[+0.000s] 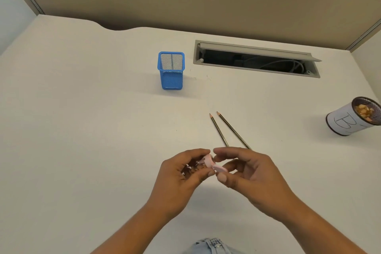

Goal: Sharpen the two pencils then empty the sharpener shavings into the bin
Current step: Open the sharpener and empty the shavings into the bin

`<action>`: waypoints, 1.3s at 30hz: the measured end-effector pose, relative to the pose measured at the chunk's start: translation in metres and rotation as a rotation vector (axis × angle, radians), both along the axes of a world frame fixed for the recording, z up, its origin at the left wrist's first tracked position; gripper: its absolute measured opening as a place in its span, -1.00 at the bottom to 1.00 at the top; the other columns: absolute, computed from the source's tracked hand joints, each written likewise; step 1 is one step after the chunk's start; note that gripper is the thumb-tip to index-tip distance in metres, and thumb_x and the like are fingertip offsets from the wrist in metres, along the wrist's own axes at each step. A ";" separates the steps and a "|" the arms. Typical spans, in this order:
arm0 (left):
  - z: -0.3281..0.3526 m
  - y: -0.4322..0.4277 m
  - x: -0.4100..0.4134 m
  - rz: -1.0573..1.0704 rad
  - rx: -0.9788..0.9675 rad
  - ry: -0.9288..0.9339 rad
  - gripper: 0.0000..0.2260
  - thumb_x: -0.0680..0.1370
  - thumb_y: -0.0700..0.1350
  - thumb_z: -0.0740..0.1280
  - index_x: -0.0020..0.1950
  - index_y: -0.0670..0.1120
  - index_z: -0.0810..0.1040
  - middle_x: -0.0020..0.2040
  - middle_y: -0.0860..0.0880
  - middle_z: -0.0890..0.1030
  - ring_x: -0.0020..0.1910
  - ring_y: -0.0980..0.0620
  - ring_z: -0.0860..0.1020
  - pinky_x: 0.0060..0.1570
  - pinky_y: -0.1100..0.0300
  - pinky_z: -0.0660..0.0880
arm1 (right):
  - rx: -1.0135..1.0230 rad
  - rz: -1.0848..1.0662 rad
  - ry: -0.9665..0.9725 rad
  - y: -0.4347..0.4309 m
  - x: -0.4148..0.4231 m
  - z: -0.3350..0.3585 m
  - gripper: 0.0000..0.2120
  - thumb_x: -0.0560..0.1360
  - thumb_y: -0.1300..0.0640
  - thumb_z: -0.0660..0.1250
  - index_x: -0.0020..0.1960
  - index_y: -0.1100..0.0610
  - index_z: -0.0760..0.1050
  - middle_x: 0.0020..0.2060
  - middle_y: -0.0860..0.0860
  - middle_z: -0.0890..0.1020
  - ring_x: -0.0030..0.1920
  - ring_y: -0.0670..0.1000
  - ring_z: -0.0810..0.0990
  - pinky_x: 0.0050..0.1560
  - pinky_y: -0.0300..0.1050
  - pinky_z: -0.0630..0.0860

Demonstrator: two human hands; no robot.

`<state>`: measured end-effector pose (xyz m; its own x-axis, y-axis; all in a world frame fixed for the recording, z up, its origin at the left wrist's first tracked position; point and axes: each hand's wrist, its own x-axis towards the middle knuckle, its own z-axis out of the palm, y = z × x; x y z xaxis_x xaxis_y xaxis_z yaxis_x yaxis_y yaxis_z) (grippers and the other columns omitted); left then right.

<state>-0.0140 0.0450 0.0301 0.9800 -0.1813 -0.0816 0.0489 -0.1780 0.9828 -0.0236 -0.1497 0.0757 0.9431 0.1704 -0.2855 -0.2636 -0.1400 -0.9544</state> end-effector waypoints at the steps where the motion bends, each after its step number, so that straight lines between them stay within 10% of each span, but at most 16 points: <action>1: 0.003 -0.001 -0.002 -0.006 0.000 -0.009 -0.75 0.48 -0.03 0.50 0.13 0.19 0.63 -0.03 0.17 0.70 -0.04 0.05 0.64 -0.07 0.20 0.62 | 0.014 -0.032 -0.008 0.002 -0.002 0.001 -0.63 0.34 0.03 0.61 0.13 -0.06 0.69 0.01 -0.02 0.73 -0.13 0.00 0.69 -0.11 -0.08 0.66; 20: 0.056 0.000 -0.020 -0.159 -0.113 -0.233 -0.81 0.39 0.04 0.54 -0.05 0.20 0.62 -0.15 0.17 0.69 -0.23 0.15 0.63 -0.18 0.29 0.57 | 0.582 -0.208 0.294 0.019 -0.031 0.036 -0.57 0.10 -0.02 0.72 -0.15 0.17 0.70 -0.13 0.20 0.75 -0.20 0.04 0.72 -0.25 -0.24 0.63; 32: 0.053 -0.016 -0.004 -0.179 0.305 -0.312 -0.77 0.51 0.18 0.31 0.13 0.20 0.43 -0.04 0.26 0.55 -0.06 0.20 0.54 -0.16 0.44 0.43 | -0.170 -0.198 -0.069 0.007 -0.014 0.043 -0.88 0.37 -0.01 0.58 -0.12 -0.04 0.71 -0.29 0.04 0.72 -0.35 -0.03 0.65 -0.28 -0.18 0.62; 39: 0.054 -0.048 -0.005 -0.322 0.438 -0.333 -0.80 0.48 0.29 0.20 0.01 0.28 0.28 -0.14 0.29 0.48 -0.11 0.34 0.46 -0.32 0.49 0.34 | -0.286 -0.170 -0.234 -0.019 -0.023 0.057 -0.92 0.40 -0.01 0.55 -0.12 -0.10 0.69 -0.21 -0.12 0.74 -0.20 -0.08 0.68 -0.24 -0.30 0.57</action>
<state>-0.0189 -0.0032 0.0843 0.8676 -0.4901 0.0841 -0.3695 -0.5221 0.7687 -0.0470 -0.1689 0.1331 0.9962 -0.0484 -0.0728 -0.0858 -0.3821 -0.9201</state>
